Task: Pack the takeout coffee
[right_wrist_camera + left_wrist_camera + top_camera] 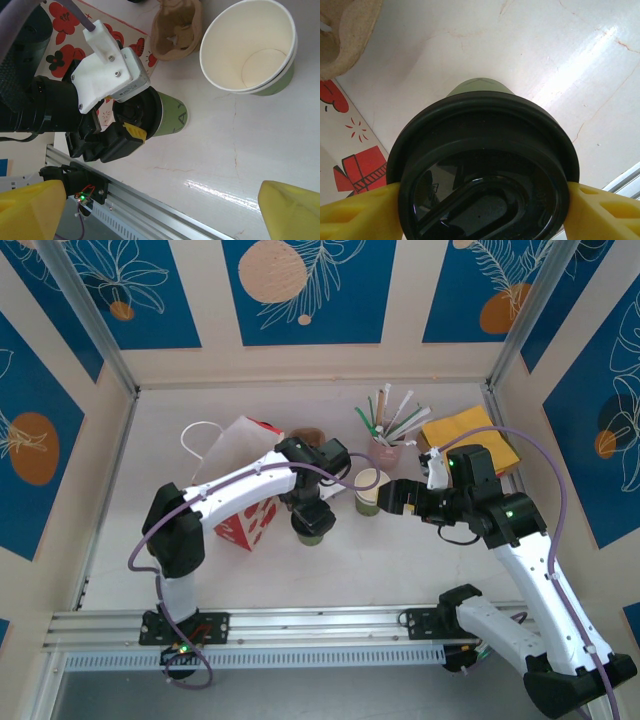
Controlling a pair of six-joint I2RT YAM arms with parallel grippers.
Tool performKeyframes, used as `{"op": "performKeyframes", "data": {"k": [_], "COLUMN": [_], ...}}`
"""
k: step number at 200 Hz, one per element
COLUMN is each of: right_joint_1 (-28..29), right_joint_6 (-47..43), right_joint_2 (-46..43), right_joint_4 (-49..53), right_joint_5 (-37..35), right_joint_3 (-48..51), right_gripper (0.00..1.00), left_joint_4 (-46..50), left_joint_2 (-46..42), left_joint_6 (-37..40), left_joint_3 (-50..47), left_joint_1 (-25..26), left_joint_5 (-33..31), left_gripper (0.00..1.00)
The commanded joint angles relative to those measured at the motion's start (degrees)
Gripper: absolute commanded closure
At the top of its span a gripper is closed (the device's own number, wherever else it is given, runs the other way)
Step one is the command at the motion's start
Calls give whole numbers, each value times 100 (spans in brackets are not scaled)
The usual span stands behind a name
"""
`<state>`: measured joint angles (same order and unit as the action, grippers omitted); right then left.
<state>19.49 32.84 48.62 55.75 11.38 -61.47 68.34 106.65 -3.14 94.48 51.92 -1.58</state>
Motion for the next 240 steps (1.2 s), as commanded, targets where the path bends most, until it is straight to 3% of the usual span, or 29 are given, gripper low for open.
{"op": "performKeyframes", "data": {"k": [1, 240], "right_joint_1": [-6, 16], "right_joint_6": [-67, -58], "right_joint_2": [16, 63], "right_joint_4": [-11, -46], "right_joint_5": [93, 128], "right_joint_3": [21, 48], "right_gripper": [1, 1], "left_joint_4": [39, -180], "left_joint_2": [-144, -239], "left_joint_6": [-82, -126], "left_joint_3": [-24, -167], "left_joint_1": [2, -2], "left_joint_5": [-154, -148], "left_gripper": [24, 24]}}
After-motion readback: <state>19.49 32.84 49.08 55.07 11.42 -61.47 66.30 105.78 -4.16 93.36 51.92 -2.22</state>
